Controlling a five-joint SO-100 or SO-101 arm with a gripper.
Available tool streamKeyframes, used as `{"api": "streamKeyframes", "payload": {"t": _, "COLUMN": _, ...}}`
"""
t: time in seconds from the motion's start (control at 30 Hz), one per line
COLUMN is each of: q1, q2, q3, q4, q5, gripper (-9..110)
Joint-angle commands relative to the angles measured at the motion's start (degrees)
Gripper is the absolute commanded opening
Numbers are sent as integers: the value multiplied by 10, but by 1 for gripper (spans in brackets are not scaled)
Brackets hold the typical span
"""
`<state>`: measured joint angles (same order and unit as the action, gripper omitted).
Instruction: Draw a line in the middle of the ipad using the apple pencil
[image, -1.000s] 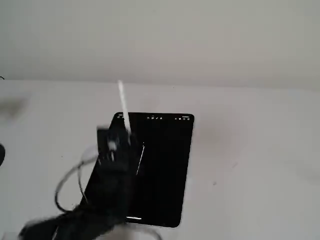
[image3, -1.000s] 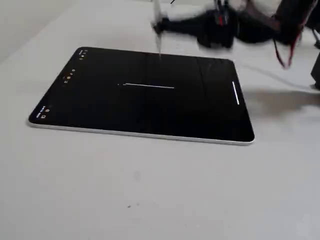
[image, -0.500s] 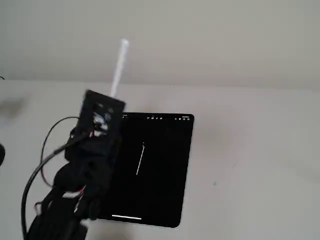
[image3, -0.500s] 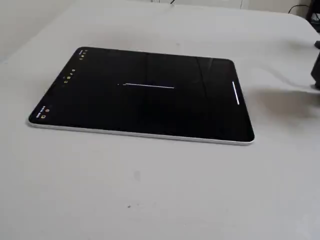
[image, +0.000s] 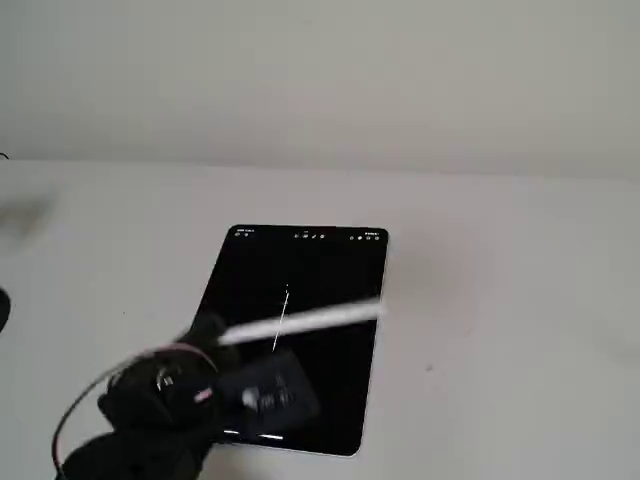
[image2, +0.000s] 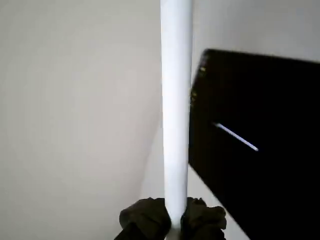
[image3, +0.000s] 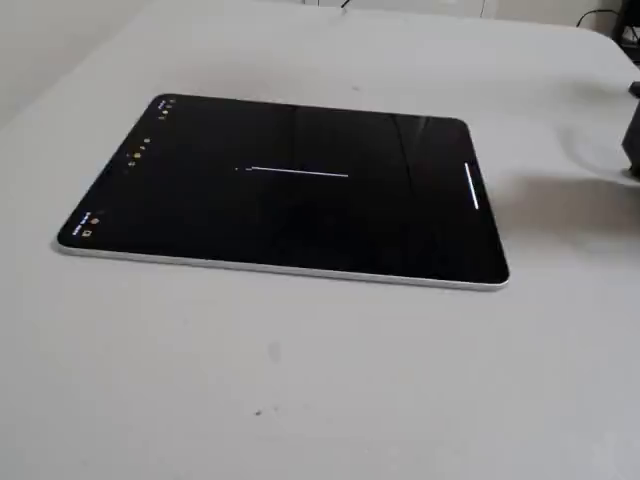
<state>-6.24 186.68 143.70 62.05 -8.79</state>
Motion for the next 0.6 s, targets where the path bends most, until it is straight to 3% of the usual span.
{"api": "streamKeyframes", "payload": {"t": 0.0, "q1": 8, "q2": 38, "q3": 11, "q4": 83, "q5": 39, "gripper": 0}}
{"api": "streamKeyframes", "payload": {"t": 0.3, "q1": 25, "q2": 38, "q3": 83, "q4": 155, "q5": 61, "gripper": 0}}
{"api": "streamKeyframes", "payload": {"t": 0.57, "q1": 40, "q2": 38, "q3": 205, "q4": 146, "q5": 62, "gripper": 0}}
